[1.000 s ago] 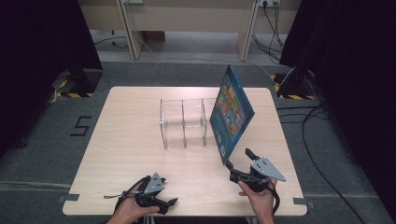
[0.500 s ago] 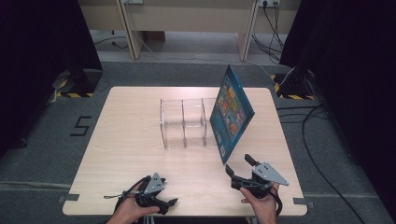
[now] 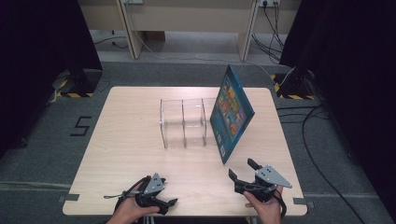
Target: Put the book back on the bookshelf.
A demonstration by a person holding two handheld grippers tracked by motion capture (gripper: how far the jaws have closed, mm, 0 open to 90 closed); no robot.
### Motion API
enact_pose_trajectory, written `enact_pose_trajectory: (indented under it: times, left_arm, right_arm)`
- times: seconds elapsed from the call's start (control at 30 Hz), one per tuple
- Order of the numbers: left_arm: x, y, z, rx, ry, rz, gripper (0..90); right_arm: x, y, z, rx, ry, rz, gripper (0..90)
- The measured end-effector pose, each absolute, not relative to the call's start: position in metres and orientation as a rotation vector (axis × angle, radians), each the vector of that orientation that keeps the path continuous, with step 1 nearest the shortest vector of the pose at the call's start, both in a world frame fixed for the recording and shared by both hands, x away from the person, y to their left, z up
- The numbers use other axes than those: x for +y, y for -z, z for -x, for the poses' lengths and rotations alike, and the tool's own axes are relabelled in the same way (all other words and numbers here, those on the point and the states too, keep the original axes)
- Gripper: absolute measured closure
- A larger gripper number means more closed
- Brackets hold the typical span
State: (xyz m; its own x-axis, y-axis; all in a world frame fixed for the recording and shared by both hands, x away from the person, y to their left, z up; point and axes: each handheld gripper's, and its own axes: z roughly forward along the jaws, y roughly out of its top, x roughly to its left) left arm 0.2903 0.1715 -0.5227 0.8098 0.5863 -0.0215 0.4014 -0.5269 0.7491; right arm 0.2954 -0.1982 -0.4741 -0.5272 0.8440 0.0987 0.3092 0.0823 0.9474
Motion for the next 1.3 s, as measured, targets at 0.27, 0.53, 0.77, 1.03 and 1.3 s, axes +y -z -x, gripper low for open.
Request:
enact_pose_trajectory:
  times: [0.27, 0.53, 0.77, 1.03, 1.3]
  left_arm:
    - [0.172, 0.523, -0.290, 0.722, -0.297, -2.197, 12.9]
    - [0.171, 0.523, -0.290, 0.715, -0.294, -2.200, 12.9]
    - [0.171, 0.523, -0.290, 0.713, -0.293, -2.199, 12.9]
    - [0.171, 0.523, -0.289, 0.707, -0.290, -2.203, 11.5]
    - [0.171, 0.523, -0.289, 0.705, -0.288, -2.204, 11.3]
  right_arm:
    - [-0.203, 0.476, -0.288, 1.922, -1.426, -1.144, 15.6]
    - [-0.204, 0.478, -0.281, 1.962, -1.390, -1.133, 15.6]
    - [-0.207, 0.481, -0.274, 1.995, -1.335, -1.139, 15.6]
    - [-0.210, 0.485, -0.266, 2.061, -1.279, -1.146, 15.6]
    - [-0.208, 0.492, -0.258, 2.171, -1.166, -1.131, 15.7]
